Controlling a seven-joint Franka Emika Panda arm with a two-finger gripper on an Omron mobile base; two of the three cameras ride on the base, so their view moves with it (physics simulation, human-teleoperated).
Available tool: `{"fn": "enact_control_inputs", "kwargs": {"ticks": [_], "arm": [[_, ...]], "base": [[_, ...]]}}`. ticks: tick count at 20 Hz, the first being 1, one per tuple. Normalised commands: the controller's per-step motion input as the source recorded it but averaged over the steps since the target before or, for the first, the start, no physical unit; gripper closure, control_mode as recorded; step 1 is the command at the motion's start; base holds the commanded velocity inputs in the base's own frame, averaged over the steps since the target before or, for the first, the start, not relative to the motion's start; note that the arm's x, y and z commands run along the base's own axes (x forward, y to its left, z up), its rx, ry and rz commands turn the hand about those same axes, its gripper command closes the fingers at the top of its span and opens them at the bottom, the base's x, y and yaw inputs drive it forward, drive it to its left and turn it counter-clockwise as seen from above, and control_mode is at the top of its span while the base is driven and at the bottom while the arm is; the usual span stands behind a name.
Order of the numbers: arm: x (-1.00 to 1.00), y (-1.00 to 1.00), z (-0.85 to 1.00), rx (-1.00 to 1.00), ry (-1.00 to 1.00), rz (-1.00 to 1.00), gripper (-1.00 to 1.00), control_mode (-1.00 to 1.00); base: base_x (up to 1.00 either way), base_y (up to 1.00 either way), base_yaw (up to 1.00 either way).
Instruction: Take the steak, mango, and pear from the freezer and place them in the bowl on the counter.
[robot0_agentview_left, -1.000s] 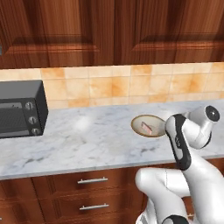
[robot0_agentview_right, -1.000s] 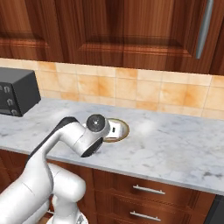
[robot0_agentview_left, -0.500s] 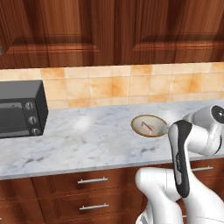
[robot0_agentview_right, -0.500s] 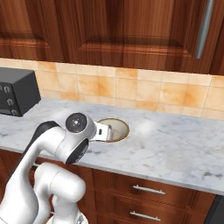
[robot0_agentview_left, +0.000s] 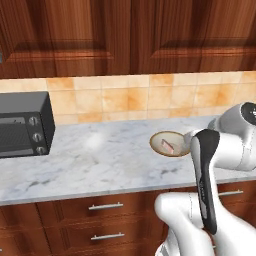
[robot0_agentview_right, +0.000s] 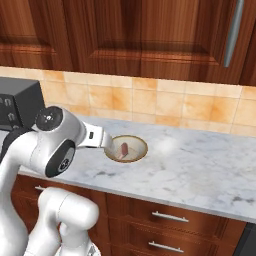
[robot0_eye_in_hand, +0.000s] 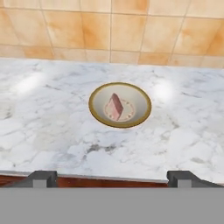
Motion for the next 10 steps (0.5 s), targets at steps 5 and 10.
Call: {"fn": "enact_control_inputs", "kwargs": {"ticks": [5,10], "arm": [[-0.62,0.01,0.22,0.04,0.0,-0.1,-1.0,-1.0],[-0.4,0.03,0.18,0.08,-0.06,0.0,-1.0,-1.0]], "base": [[0.0,0.0,0.0],[0.0,0.0,0.0]]}}
